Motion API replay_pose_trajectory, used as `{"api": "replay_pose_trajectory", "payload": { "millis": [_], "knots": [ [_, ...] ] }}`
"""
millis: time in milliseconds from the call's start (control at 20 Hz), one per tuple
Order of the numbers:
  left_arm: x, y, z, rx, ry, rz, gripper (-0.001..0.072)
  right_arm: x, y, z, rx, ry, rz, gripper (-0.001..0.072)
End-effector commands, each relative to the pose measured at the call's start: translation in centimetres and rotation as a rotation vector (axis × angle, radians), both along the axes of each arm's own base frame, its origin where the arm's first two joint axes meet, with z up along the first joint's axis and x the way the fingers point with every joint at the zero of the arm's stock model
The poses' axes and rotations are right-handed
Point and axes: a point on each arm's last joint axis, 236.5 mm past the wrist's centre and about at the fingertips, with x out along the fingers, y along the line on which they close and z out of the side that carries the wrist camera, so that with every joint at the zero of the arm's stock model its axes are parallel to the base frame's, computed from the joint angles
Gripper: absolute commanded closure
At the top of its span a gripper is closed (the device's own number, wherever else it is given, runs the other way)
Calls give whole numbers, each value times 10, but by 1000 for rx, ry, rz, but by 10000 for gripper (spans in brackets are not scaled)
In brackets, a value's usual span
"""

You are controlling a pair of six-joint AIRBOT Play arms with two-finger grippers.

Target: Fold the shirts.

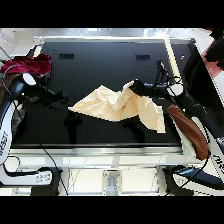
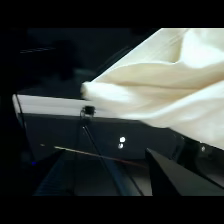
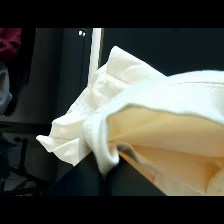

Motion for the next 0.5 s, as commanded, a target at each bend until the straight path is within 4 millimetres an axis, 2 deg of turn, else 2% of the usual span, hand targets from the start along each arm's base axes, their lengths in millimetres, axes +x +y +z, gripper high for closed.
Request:
{"api": "replay_pose_trajectory", "payload": {
  "millis": [0,100,150,250,350,450],
  "knots": [
    [-19,2,-29,-10,-27,168,167,-6,3,-1,-18,9,36,696],
    [-5,-18,-35,-148,-74,325,167,-8,4,-1,-18,15,42,696],
    [7,-29,-30,-236,-103,409,167,-9,4,-2,-17,20,48,696],
    [29,-36,-19,-327,-166,517,168,-12,5,-3,-18,29,59,696],
    [35,-37,-20,-332,-181,535,168,-12,5,-3,-19,28,60,696],
    [29,-40,-32,-331,-138,531,167,-12,5,-4,-22,28,60,695]
  ]
}}
